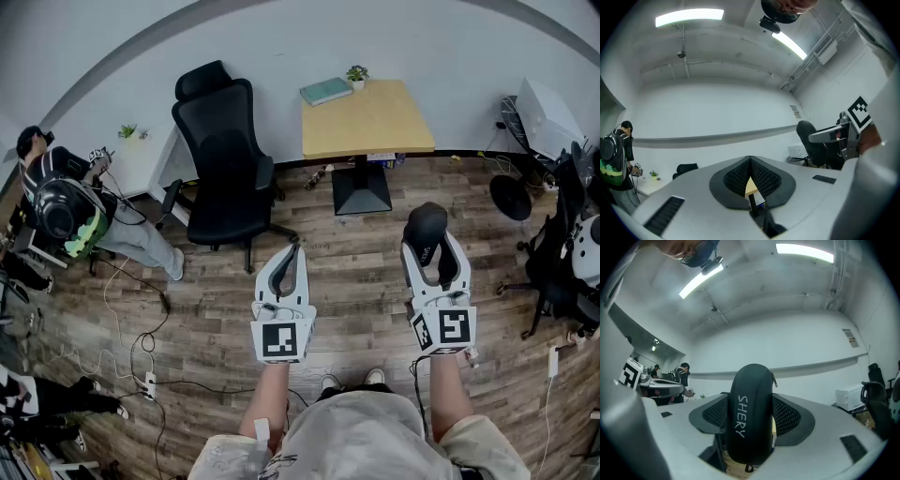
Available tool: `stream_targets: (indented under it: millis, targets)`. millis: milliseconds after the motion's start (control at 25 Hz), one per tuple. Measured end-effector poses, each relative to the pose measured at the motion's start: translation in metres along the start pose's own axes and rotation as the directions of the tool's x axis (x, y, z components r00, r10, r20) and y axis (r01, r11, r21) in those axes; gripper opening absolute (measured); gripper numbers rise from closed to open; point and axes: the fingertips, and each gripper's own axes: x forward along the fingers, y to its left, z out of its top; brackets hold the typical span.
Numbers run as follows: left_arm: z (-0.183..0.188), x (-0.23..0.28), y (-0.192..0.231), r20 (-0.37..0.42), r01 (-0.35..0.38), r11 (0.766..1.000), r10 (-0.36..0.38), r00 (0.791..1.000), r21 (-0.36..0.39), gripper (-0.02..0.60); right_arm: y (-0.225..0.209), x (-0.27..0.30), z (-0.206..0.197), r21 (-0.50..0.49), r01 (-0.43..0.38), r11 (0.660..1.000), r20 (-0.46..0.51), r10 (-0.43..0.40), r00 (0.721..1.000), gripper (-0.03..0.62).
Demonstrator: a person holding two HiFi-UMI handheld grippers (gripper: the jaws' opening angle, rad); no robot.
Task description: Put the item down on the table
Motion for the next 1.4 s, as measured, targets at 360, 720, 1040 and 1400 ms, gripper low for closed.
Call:
stream_targets:
  millis: [360, 720, 1040, 1400]
  targets:
    - [0.010, 0.012, -0.041, 0.035, 0.020, 1.000, -0.020, 0.999, 0.007, 0.006, -0.040, -0.021, -0.002, 0.012, 0.024, 1.000, -0.002, -0.024, 1.000, 0.305]
    - [0.007, 0.031, -0.110, 0.025, 0.085, 0.996, -0.085, 0.996, -0.003, 0.006, -0.102, -0.057, -0.008, 0.038, 0.079, 0.996, 0.016, -0.079, 0.997, 0.305]
    - [0.003, 0.038, -0.147, 0.022, 0.110, 0.994, -0.110, 0.994, -0.005, 0.006, -0.129, -0.076, -0.020, 0.034, 0.082, 0.996, 0.006, -0.082, 0.997, 0.307]
    - [-0.007, 0.057, -0.142, 0.025, 0.125, 0.992, -0.125, 0.992, 0.003, 0.006, -0.131, -0.057, -0.025, 0.041, 0.072, 0.997, 0.012, -0.072, 0.997, 0.307]
